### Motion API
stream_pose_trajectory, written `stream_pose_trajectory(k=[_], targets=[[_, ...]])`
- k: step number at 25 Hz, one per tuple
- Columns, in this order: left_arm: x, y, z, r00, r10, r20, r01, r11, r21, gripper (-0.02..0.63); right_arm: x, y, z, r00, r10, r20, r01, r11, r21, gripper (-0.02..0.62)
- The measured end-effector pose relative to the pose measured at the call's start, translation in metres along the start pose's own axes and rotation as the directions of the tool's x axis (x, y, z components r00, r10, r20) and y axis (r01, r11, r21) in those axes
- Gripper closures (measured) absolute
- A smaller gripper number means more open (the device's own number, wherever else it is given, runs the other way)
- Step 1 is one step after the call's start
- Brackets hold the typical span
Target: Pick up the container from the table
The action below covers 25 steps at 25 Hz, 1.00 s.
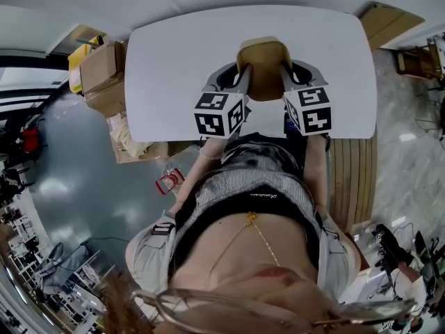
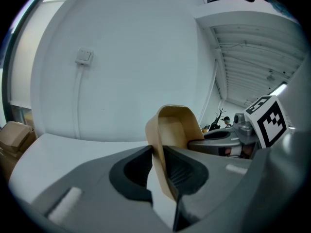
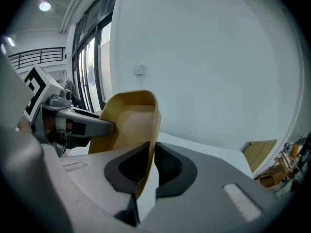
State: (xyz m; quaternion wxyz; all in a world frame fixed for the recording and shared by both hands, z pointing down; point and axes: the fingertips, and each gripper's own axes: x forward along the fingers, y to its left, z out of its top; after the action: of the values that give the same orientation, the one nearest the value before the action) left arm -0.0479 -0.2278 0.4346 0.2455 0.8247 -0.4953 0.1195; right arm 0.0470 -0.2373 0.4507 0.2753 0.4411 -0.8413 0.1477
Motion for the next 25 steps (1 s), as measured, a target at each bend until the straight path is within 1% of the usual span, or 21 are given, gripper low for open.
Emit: stream_pose_trajectory(k=[7,25], targets=[[-0.0007,-0.0017,0.0011,1.000,0.005,0.007,-0.005,1.000,-0.005,0.546,-0.0005,-0.0009,0.0003,1.000,0.008,0.001,-0.008,1.000,-0.004,0.545],[0.0017,-0.0055,-0.0015,1.000,-0.012,0.002,0.012,1.000,-0.009,0.546,-0.0022,-0.0036,-0.0047,1.000,0.001,-0.012,-0.001,1.000,-0.001,0.545]])
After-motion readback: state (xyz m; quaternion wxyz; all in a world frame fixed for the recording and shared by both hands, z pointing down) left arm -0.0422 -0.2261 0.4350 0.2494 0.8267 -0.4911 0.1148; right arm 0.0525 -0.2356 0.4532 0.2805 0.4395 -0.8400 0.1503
